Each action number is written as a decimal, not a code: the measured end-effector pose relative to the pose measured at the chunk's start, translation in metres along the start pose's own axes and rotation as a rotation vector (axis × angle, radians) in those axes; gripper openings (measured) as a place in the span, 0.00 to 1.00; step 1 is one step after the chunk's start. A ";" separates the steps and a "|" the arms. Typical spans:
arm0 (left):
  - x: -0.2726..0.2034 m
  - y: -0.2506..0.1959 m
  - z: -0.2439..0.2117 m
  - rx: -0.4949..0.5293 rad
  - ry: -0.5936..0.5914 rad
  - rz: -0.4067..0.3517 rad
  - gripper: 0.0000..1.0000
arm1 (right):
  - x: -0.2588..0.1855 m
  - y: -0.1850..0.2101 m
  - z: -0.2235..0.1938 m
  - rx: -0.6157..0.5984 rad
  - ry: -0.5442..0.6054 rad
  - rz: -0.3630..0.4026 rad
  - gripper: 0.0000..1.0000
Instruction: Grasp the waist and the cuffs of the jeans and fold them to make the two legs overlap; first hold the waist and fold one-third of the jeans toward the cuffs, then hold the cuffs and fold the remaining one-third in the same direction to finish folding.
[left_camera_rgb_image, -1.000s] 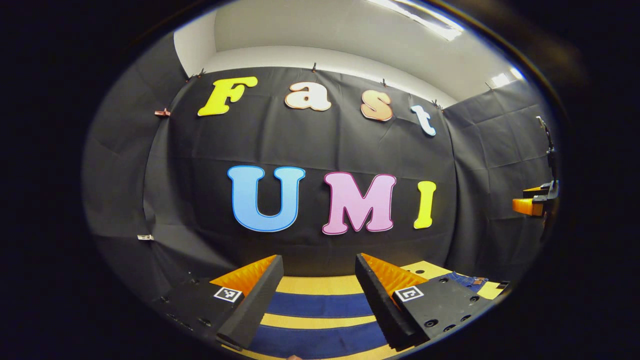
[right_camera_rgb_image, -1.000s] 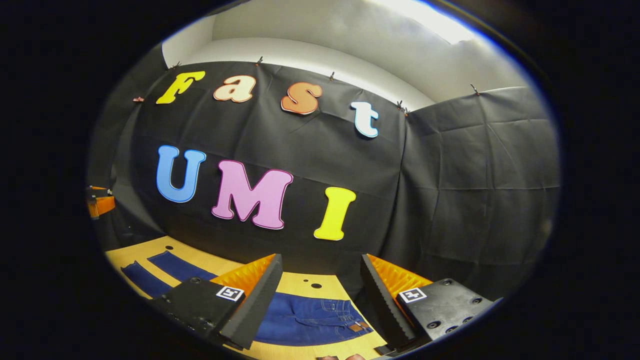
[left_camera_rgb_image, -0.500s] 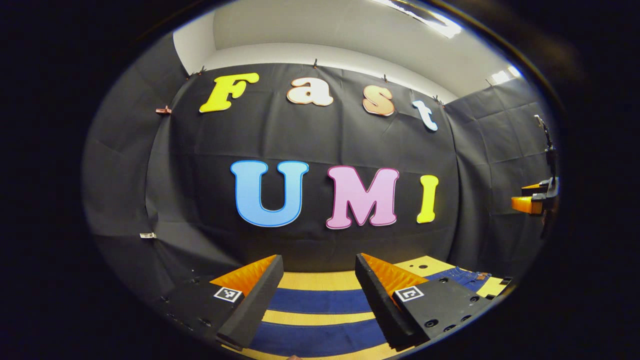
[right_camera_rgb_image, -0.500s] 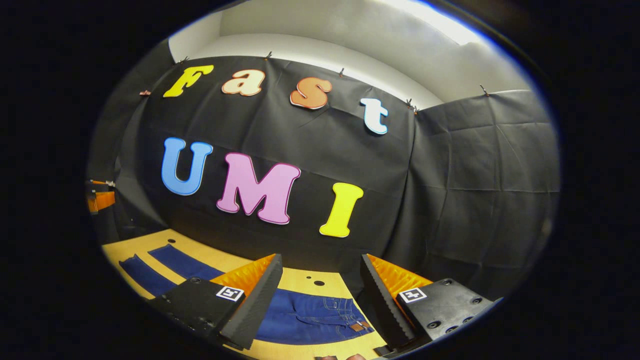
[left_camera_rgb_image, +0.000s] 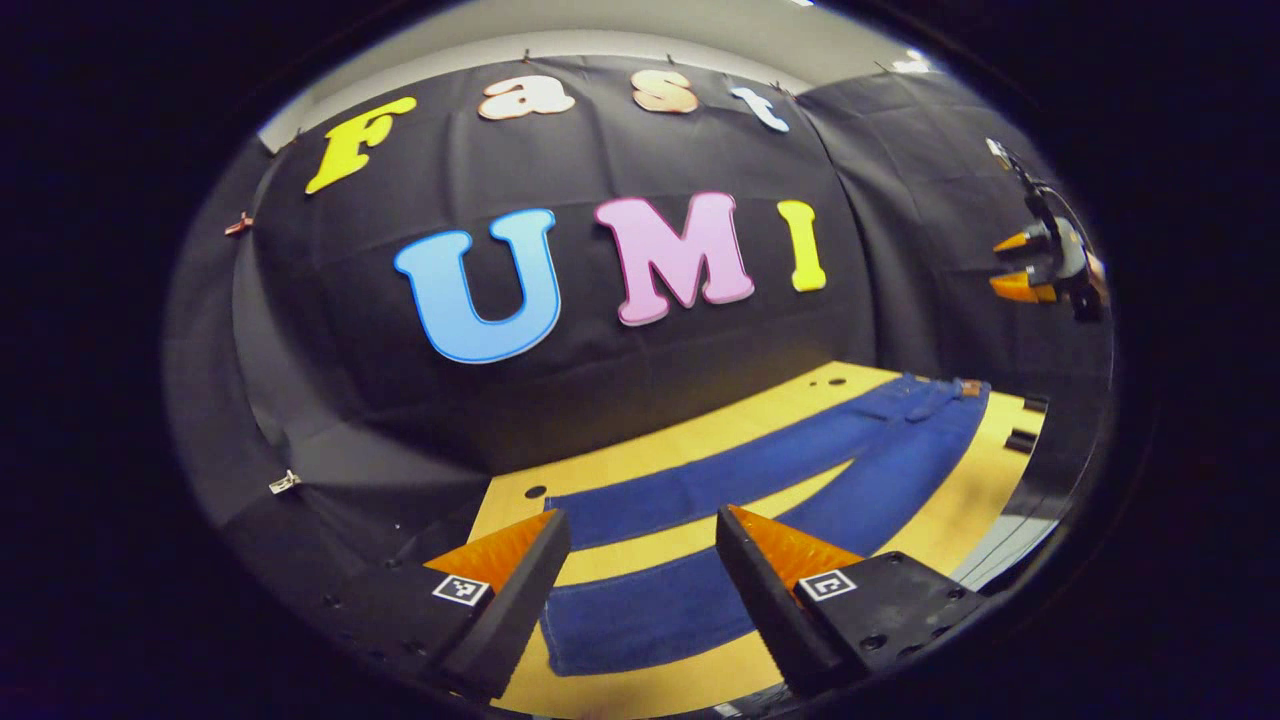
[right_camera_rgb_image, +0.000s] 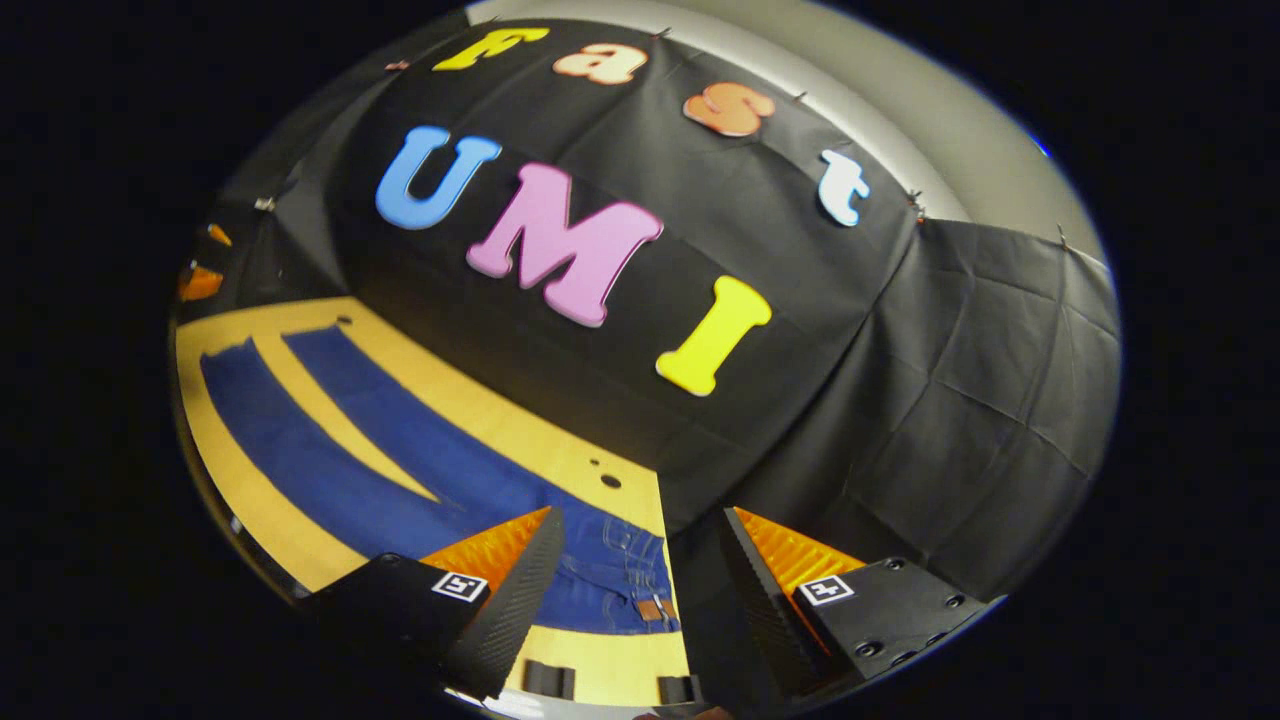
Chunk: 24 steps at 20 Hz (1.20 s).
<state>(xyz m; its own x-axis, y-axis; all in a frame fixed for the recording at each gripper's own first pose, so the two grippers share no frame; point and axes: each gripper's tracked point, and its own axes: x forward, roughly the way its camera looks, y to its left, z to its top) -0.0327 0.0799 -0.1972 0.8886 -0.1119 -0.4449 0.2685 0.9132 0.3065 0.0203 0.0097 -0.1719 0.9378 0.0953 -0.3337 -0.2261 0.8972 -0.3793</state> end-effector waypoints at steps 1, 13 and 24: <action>0.002 -0.005 -0.018 0.042 0.037 -0.042 0.97 | 0.006 0.005 -0.016 -0.014 0.035 0.013 0.96; 0.039 0.011 -0.194 0.749 0.390 -0.453 0.97 | 0.096 0.028 -0.114 -0.258 0.211 0.158 0.97; 0.074 0.019 -0.223 0.781 0.465 -0.600 0.95 | 0.100 0.070 -0.233 -0.790 0.286 0.595 0.96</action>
<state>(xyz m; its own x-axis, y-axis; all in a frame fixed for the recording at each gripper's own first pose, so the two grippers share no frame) -0.0452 0.1764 -0.4119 0.3498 -0.1474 -0.9252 0.9201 0.2399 0.3097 0.0371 -0.0189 -0.4330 0.5430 0.2329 -0.8068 -0.8391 0.1888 -0.5102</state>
